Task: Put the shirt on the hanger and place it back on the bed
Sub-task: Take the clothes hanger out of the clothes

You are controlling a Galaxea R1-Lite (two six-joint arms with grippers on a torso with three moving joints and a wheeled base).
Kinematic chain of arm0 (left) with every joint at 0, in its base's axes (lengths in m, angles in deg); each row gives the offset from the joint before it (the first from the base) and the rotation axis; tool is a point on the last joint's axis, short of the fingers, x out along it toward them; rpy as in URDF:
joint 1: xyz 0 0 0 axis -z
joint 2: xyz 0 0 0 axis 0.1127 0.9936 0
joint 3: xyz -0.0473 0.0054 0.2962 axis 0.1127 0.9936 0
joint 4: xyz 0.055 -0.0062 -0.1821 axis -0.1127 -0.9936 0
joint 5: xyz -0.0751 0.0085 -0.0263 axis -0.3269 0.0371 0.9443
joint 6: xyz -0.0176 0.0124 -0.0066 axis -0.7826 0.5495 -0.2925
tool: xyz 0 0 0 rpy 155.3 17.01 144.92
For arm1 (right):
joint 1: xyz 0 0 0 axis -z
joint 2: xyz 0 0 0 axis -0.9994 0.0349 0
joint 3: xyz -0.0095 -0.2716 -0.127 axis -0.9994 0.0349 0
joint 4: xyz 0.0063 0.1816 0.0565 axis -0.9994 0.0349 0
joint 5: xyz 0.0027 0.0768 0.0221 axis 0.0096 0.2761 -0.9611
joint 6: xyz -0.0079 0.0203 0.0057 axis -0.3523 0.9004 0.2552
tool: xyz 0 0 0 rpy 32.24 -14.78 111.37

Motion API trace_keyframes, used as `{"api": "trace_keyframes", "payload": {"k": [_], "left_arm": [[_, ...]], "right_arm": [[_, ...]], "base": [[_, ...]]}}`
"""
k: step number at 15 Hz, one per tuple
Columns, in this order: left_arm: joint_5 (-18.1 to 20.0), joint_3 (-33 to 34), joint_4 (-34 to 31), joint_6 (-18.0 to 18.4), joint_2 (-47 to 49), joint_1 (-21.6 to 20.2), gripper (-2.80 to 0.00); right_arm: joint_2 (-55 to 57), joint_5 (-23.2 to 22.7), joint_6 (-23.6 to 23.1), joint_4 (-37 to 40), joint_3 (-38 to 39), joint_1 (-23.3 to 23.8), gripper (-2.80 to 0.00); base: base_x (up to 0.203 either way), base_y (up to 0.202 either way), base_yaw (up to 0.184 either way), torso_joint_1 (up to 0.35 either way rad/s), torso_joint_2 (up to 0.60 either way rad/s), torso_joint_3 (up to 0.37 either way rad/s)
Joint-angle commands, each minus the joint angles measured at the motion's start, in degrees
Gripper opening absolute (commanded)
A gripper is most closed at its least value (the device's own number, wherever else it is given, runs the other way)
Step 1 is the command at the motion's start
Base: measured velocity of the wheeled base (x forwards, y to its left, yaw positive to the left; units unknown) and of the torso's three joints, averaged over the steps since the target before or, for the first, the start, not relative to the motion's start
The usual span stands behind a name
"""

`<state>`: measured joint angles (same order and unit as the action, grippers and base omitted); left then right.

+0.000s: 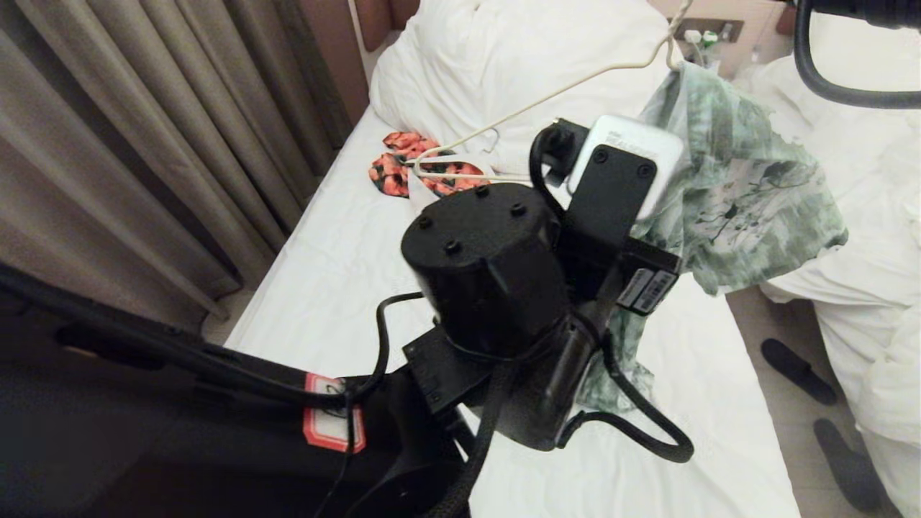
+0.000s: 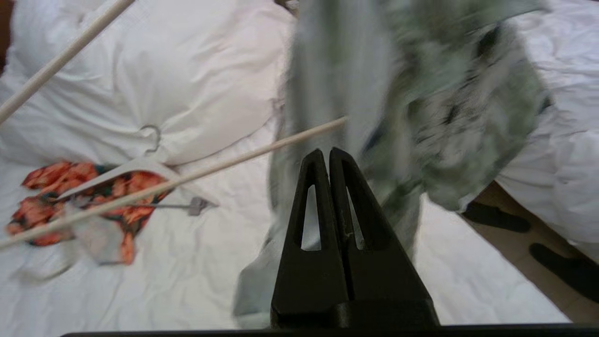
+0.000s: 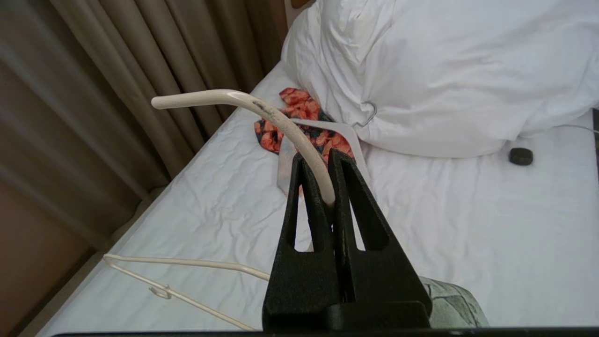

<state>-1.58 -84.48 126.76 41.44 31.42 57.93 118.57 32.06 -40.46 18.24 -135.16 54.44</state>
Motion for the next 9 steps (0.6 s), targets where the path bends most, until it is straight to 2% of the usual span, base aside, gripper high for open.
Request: {"api": "trace_keyframes", "payload": {"k": [1, 2, 5, 9], "left_arm": [[-0.4, -5.9, -1.2, 0.9, 4.6, 1.1, -2.8], [-0.4, -7.0, -1.5, 1.9, 5.9, 1.4, 0.0], [0.2, -7.7, -1.3, 2.0, 7.5, 0.9, 0.0], [1.0, -7.8, 0.3, 1.9, 7.2, -0.2, 0.0]], "right_arm": [[0.9, 0.0, 0.1, 0.0, 0.0, 0.0, -2.8], [1.4, -0.3, 0.5, -0.3, 0.0, -0.4, -2.8], [2.7, -2.4, 2.1, -6.5, 1.2, -1.7, -2.8], [2.8, -2.5, 3.9, -6.5, 1.5, -1.8, -2.8]], "base": [[0.0, 0.0, 0.0, 0.0, 0.0, 0.0], [0.0, 0.0, 0.0, 0.0, 0.0, 0.0], [0.0, 0.0, 0.0, 0.0, 0.0, 0.0], [0.0, 0.0, 0.0, 0.0, 0.0, 0.0]]}}
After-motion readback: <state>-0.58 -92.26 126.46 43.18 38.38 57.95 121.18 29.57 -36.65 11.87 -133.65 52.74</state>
